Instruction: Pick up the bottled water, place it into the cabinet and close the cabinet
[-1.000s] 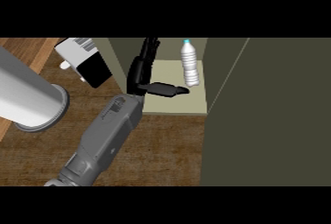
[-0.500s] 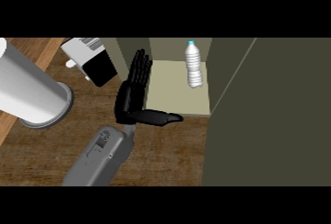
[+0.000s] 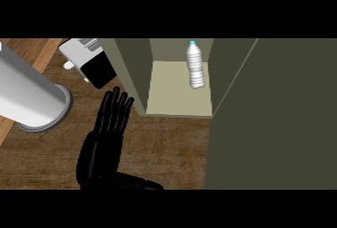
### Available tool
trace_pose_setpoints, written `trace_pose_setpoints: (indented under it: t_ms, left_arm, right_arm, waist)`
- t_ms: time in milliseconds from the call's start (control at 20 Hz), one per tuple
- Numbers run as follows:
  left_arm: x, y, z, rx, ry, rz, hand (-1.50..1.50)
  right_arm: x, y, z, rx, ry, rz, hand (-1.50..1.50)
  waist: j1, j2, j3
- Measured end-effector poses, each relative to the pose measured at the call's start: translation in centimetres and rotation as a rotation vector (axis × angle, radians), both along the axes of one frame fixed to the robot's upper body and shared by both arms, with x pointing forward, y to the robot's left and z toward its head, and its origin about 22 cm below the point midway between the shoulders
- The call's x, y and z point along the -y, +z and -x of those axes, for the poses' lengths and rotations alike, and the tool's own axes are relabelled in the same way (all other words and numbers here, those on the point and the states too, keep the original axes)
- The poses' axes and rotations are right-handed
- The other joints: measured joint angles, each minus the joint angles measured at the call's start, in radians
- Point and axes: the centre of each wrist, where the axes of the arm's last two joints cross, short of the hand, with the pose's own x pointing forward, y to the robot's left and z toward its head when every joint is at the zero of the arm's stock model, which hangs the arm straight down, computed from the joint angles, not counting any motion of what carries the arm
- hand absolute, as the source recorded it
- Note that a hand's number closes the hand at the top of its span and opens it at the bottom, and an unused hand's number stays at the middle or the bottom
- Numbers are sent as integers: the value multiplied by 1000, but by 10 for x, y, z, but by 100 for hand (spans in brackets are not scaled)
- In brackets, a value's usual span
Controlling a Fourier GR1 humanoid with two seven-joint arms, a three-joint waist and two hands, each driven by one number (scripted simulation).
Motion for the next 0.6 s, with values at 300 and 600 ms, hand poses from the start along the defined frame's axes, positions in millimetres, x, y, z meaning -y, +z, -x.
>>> trace_pose_setpoints:
  t_ms: [300,600]
  left_arm:
    - [-33,10,51,20,62,19,-150]
    - [-63,21,87,36,124,13,-150]
  right_arm:
    - [-2,7,4,13,156,103,150]
    - [-12,19,9,23,246,197,150]
  waist:
    - [-5,7,0]
    - [-12,15,2]
